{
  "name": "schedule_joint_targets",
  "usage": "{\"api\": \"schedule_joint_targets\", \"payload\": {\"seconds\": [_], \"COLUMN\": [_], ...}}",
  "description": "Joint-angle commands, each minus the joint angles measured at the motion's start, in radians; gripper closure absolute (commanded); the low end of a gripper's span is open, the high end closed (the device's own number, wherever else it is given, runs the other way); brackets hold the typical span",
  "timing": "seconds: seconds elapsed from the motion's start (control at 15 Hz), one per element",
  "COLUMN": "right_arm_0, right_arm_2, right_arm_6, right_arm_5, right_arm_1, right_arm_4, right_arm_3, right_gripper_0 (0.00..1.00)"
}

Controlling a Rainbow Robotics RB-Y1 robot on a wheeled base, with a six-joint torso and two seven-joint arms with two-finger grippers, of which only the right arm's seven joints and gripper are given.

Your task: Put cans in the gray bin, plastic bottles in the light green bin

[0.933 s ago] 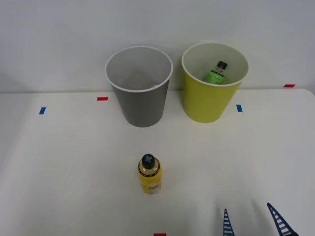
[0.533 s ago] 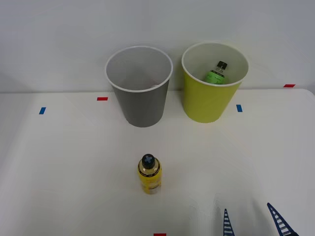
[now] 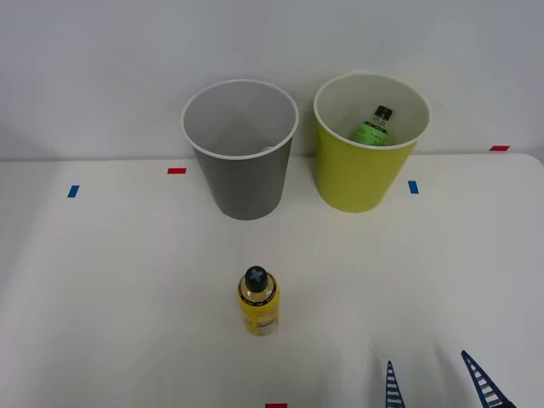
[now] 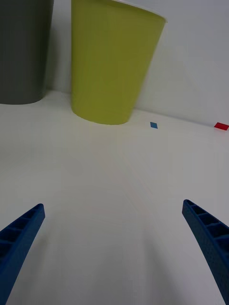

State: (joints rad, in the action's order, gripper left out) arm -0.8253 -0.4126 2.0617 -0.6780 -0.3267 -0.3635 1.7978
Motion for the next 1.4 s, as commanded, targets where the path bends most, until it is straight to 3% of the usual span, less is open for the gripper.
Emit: {"api": "schedule_joint_targets", "payload": {"seconds": [0.07, 1.4], "right_arm_0": [0.000, 0.000], "right_arm_2": [0.000, 0.000], "right_arm_6": [0.000, 0.000], "right_arm_5": [0.000, 0.000], "right_arm_1": [0.000, 0.000], "right_arm_4": [0.000, 0.000], "right_arm_3": [0.000, 0.000], "right_gripper_0": [0.00, 0.00]}}
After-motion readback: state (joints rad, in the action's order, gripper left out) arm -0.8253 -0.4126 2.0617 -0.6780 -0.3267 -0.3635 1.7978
